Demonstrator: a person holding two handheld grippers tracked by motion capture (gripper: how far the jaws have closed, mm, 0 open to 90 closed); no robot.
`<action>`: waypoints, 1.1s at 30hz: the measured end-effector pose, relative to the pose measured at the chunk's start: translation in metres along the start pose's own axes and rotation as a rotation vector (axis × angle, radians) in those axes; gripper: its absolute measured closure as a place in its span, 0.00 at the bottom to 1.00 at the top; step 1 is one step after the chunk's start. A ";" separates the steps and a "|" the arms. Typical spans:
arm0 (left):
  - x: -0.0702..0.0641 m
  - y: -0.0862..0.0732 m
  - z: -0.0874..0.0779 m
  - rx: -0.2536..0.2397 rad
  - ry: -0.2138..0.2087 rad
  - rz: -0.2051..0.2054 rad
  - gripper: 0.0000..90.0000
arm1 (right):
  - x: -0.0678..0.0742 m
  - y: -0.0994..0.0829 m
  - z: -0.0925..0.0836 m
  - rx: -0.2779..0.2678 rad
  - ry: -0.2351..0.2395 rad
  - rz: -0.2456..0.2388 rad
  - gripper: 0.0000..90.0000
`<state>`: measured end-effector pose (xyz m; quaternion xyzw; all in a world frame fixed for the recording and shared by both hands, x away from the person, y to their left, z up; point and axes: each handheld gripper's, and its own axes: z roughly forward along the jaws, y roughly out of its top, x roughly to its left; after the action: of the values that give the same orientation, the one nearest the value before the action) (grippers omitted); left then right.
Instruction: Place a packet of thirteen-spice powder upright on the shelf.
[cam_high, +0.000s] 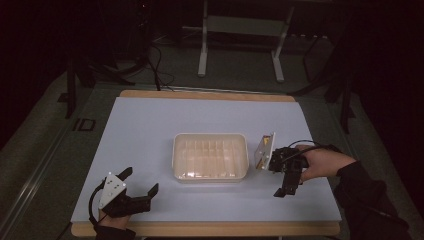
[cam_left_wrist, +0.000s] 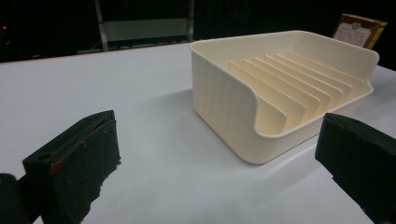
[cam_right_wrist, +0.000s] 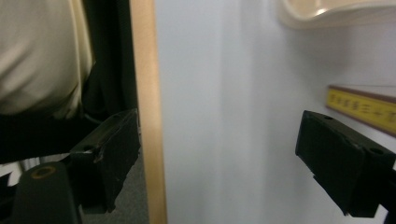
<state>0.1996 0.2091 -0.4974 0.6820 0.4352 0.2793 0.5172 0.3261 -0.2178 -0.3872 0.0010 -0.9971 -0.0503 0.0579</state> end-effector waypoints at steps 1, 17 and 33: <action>0.000 0.000 0.000 -0.002 -0.001 0.001 0.00 | 0.000 0.001 -0.002 0.003 -0.008 0.005 0.15; 0.000 0.000 0.000 -0.008 -0.007 0.001 0.00 | -0.016 0.001 -0.037 -0.045 -0.119 0.026 0.15; -0.003 0.001 0.000 -0.025 -0.039 0.019 0.00 | -0.051 -0.007 -0.051 -0.069 -0.205 0.088 0.19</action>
<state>0.1982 0.2061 -0.4962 0.6847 0.4151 0.2763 0.5315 0.3826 -0.2293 -0.3433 -0.0502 -0.9945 -0.0820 -0.0424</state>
